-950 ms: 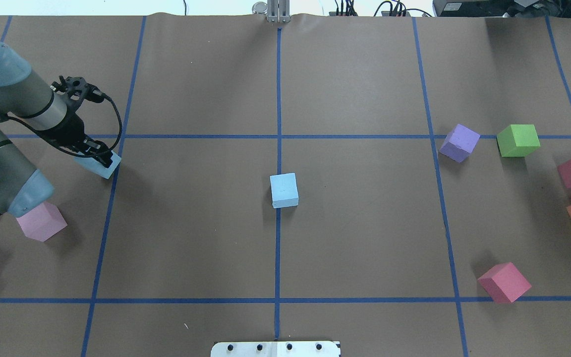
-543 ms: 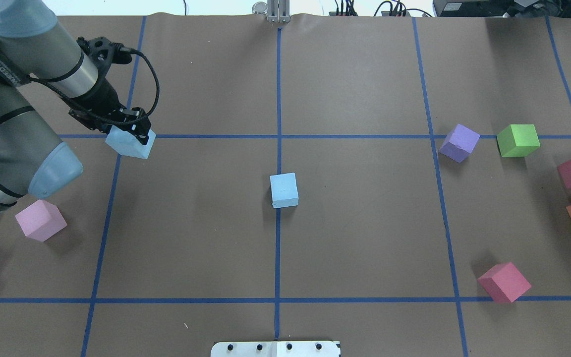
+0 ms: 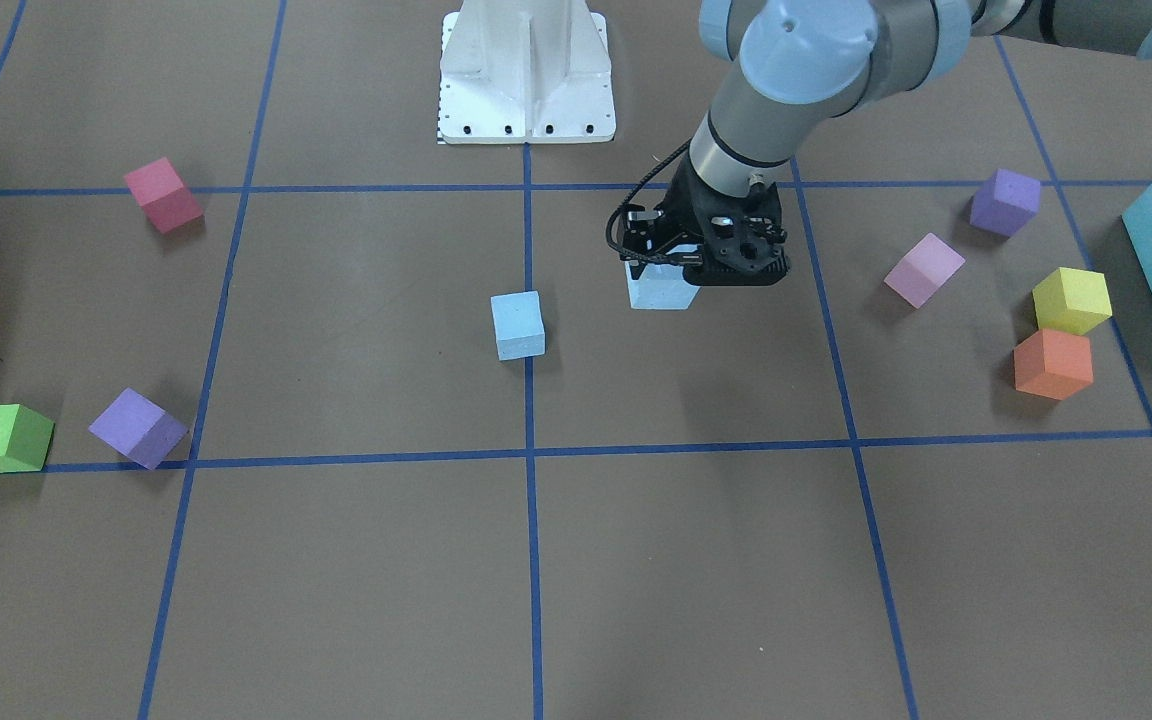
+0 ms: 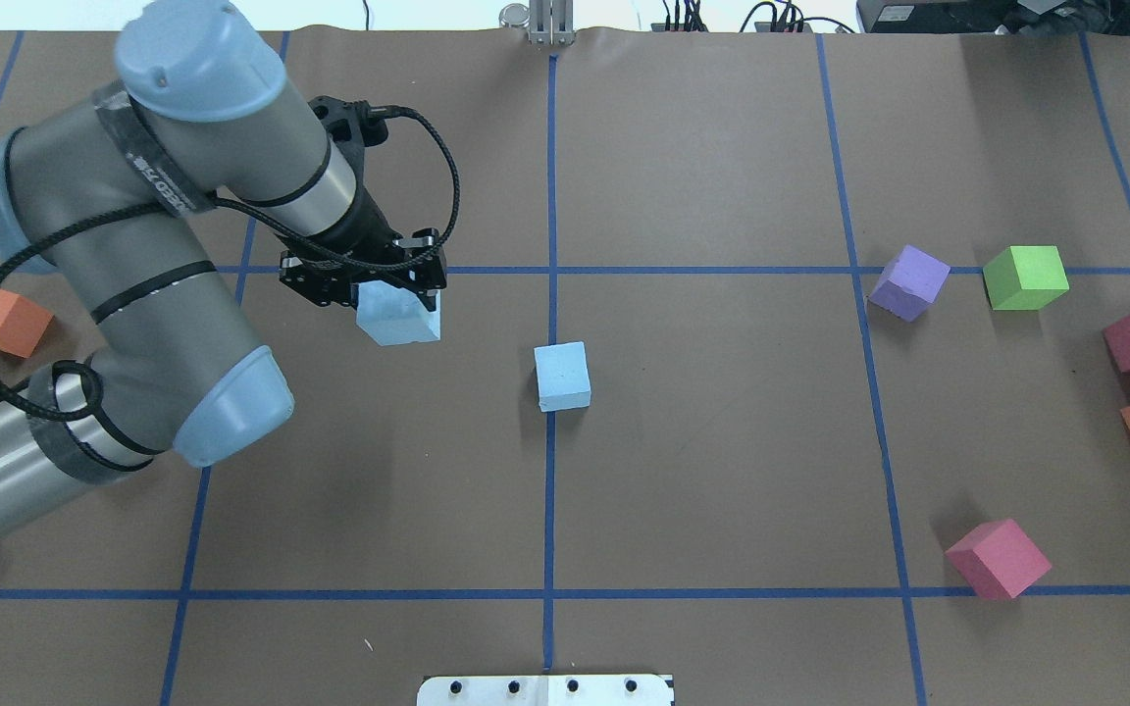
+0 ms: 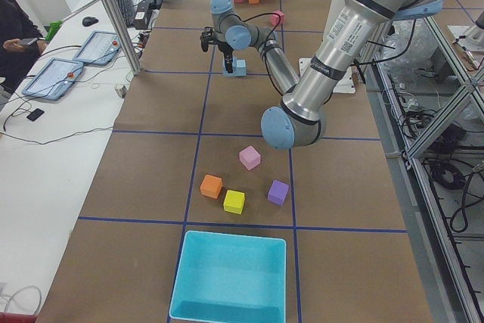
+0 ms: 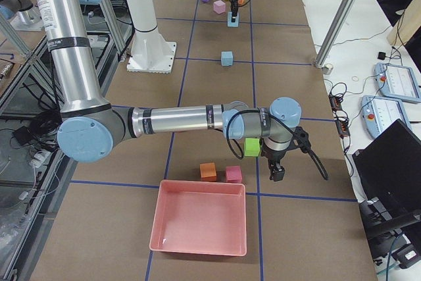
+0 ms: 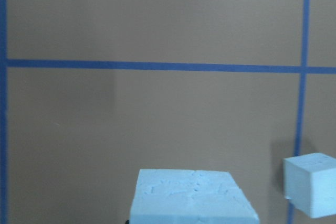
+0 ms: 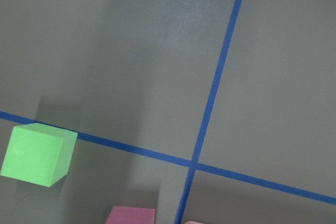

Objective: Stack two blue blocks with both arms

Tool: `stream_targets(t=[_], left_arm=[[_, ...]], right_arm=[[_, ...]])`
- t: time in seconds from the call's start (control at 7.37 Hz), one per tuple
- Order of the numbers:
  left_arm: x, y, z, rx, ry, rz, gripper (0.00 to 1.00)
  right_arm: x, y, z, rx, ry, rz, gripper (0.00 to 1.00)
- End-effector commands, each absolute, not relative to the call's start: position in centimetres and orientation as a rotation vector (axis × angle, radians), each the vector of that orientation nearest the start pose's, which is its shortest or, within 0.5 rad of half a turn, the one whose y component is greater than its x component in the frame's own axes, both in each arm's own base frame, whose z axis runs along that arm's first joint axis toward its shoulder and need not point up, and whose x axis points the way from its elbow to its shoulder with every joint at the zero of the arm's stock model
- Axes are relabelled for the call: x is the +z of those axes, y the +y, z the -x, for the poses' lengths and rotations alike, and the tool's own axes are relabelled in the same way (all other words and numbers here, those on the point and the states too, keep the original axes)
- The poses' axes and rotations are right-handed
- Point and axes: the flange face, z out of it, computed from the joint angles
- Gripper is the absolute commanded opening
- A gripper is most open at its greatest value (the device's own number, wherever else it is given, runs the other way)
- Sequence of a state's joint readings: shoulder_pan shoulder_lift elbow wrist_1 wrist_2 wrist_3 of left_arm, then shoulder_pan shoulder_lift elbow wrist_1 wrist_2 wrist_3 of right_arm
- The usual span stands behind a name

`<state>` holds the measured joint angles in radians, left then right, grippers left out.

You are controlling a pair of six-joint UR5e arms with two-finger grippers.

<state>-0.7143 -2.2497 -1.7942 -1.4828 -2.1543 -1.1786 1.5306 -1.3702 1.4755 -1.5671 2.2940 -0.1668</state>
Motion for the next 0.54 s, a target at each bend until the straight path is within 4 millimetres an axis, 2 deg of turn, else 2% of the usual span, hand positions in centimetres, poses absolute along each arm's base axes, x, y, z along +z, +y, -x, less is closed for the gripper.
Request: stream_targets(t=[0.0, 0.14, 0.41], left_arm=[[13.4, -48.0, -48.8, -0.061, 0.940, 0.044, 0.66], [11.9, -47.3, -51.2, -0.042, 0.939, 0.016, 0.66], [10.5, -48.6, -54.9, -0.037, 0.929, 0.012, 0.66]], right_arm=[[61.4, -57.8, -5.9, -0.241, -0.713, -0.147, 1.00], [62.1, -57.8, -6.4, -0.230, -0.717, -0.138, 1.00], [61.8, -58.0, -7.0, -0.211, -0.720, -0.131, 1.00]])
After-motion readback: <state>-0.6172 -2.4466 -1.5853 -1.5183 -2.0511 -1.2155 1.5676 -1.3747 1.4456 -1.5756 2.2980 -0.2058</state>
